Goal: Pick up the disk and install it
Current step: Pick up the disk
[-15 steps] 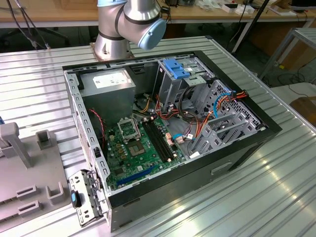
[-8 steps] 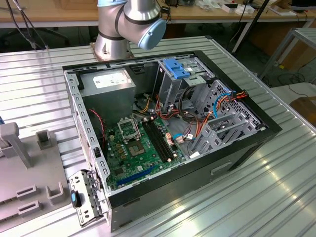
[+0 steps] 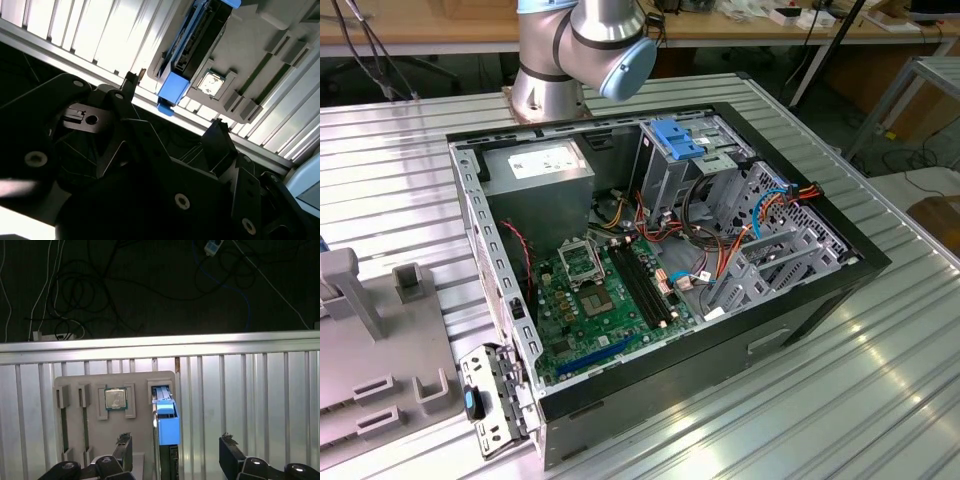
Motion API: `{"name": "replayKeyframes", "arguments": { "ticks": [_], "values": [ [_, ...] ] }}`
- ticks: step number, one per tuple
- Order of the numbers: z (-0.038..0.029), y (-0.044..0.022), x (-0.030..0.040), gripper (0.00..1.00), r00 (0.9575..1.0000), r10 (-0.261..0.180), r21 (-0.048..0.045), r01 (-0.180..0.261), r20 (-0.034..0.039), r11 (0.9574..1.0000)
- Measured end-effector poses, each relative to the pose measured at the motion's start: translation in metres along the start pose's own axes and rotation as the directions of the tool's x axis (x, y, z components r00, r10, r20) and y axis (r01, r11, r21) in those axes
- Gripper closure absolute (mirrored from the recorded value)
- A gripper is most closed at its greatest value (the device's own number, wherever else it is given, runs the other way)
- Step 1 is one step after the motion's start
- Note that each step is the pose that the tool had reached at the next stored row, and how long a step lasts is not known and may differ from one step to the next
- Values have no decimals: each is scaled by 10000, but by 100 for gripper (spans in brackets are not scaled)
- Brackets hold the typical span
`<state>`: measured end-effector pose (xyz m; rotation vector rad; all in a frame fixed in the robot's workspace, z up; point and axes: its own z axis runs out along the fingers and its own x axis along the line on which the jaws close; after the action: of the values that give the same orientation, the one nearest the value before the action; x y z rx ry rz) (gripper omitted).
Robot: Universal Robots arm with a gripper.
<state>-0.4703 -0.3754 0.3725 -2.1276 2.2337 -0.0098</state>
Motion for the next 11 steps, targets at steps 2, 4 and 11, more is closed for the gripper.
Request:
{"name": "replayKeyframes", "arguments": {
  "ticks": [2, 4, 11],
  "values": [
    [1, 0, 0, 22, 10000, 0, 0, 0, 0, 10000],
    [2, 0, 0, 22, 10000, 0, 0, 0, 0, 10000],
    [4, 0, 0, 8, 10000, 0, 1, 0, 0, 10000]
  ]
}}
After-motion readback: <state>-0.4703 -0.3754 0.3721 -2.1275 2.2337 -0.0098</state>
